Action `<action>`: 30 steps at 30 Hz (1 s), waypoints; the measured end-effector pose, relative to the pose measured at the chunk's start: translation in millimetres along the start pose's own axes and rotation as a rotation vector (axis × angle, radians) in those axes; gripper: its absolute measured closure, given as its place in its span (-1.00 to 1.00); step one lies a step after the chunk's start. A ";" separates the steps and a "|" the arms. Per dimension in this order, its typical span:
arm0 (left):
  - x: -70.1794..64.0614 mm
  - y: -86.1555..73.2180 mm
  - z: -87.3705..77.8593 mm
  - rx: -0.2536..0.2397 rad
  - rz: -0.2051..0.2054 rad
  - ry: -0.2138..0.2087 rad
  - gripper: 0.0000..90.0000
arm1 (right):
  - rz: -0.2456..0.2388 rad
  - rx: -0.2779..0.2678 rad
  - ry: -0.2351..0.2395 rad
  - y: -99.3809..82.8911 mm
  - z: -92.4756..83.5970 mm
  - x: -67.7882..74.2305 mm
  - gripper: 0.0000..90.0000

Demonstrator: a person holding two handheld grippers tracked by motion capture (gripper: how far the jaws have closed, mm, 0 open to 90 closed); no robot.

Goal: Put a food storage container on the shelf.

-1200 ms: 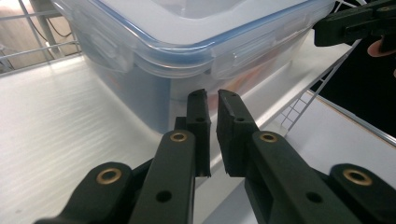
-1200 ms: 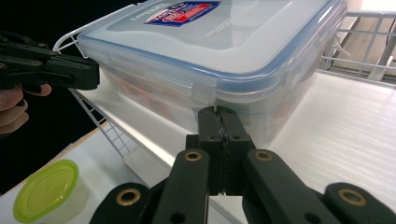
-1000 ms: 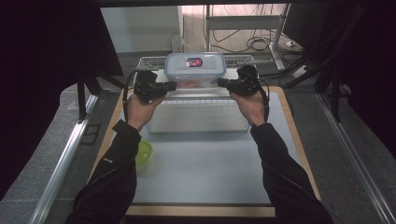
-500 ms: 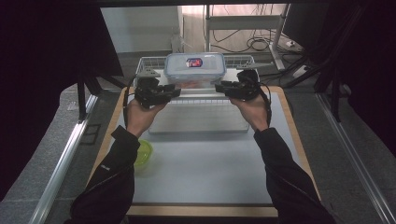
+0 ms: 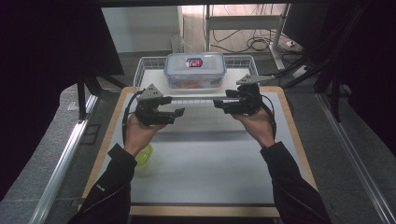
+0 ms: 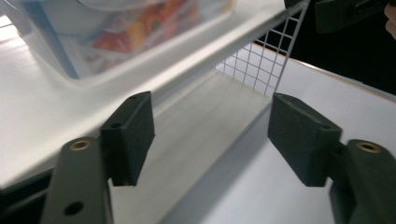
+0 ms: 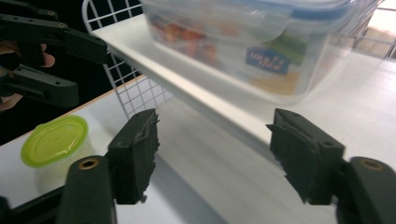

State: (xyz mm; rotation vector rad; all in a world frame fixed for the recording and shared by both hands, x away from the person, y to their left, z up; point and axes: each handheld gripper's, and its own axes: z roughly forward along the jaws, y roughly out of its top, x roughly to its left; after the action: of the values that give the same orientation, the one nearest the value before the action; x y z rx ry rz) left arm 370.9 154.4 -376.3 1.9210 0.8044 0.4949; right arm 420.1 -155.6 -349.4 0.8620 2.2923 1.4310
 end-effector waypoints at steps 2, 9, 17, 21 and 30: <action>-4.8 -5.2 -0.7 0.004 0.001 -0.004 -0.40 | -0.007 -0.006 0.005 -4.5 -2.3 3.6 -0.42; -18.6 -24.4 -6.5 0.015 0.006 -0.026 -0.57 | -0.017 -0.002 0.022 -21.5 -6.5 15.4 -0.64; -37.8 -43.2 -14.9 0.018 0.024 -0.052 -0.73 | -0.022 0.015 0.029 -44.3 -9.4 26.4 -0.78; -47.9 -53.6 -17.9 0.025 0.033 -0.059 -0.80 | -0.030 0.020 0.033 -54.8 -12.7 32.6 -0.82; -62.3 -77.7 -23.2 0.046 0.062 -0.024 -0.93 | -0.068 0.045 0.048 -76.6 -23.6 44.6 -0.98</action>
State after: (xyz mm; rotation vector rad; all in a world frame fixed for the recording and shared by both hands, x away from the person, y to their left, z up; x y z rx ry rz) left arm 287.3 149.3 -435.0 1.9953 0.7480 0.4940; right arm 347.7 -168.8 -404.2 0.7619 2.3743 1.3903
